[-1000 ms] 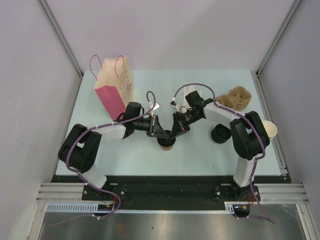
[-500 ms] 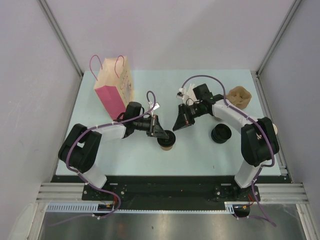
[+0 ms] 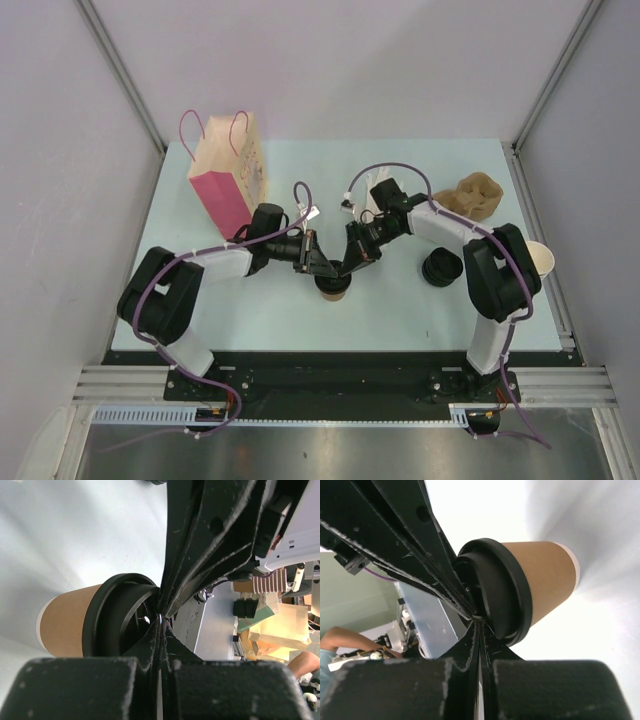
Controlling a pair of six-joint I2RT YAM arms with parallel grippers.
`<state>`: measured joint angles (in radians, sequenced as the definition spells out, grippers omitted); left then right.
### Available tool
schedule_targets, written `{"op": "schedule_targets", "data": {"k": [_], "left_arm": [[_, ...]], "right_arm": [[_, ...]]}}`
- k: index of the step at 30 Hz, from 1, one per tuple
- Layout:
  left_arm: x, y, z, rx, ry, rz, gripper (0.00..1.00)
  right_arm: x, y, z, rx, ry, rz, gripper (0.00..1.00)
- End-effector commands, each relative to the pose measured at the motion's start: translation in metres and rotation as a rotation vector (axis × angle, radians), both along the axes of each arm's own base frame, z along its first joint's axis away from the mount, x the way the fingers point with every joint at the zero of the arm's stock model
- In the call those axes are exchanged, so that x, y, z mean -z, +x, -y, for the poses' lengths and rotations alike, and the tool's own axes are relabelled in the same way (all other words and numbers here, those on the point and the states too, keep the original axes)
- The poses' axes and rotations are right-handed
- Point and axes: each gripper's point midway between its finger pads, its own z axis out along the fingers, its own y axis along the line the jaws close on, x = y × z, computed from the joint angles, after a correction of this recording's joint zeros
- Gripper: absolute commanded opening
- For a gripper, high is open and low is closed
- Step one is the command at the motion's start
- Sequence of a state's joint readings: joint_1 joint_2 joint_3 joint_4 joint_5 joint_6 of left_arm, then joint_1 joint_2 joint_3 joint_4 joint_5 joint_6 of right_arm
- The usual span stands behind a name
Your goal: Pack the takeout coffee
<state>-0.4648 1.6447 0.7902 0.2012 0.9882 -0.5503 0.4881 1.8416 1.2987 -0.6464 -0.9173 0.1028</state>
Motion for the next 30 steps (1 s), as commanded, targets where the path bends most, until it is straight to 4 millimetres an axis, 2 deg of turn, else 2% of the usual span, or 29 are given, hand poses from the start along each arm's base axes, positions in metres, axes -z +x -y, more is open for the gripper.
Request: {"op": "schedule_targets", "data": {"k": [1,3,7,8,11,14,17,25,30], "left_arm": [[0.050,-0.004,-0.013,-0.053,0.153,-0.068,0.00],[0.050,-0.003,-0.013,-0.056,0.153,-0.062,0.00],[0.051,-0.004,-0.014,-0.056,0.157,-0.060,0.00],[0.050,-0.003,-0.014,-0.057,0.158,-0.057,0.00],[0.051,-0.001,-0.014,-0.061,0.159,-0.056,0.00],[0.051,-0.001,-0.013,-0.062,0.157,-0.058,0.00],[0.051,0.000,-0.013,-0.063,0.160,-0.057,0.00],[0.051,-0.001,-0.014,-0.062,0.160,-0.054,0.00],[0.050,-0.001,-0.013,-0.060,0.158,-0.052,0.00]], "right_arm": [[0.055,0.012,0.036,0.034,-0.276,0.095,0.00],[0.039,0.011,0.027,0.024,-0.232,0.130,0.00],[-0.017,0.015,0.009,0.008,-0.131,0.255,0.01],[-0.037,0.011,0.006,0.005,-0.110,0.310,0.06],[-0.057,0.020,0.010,0.041,-0.186,0.442,0.17],[-0.049,0.021,0.022,0.058,-0.315,0.502,0.17],[-0.031,0.023,0.029,0.057,-0.394,0.479,0.17],[-0.001,0.017,0.022,0.008,-0.414,0.394,0.17],[-0.002,0.015,0.015,-0.001,-0.369,0.367,0.17]]}}
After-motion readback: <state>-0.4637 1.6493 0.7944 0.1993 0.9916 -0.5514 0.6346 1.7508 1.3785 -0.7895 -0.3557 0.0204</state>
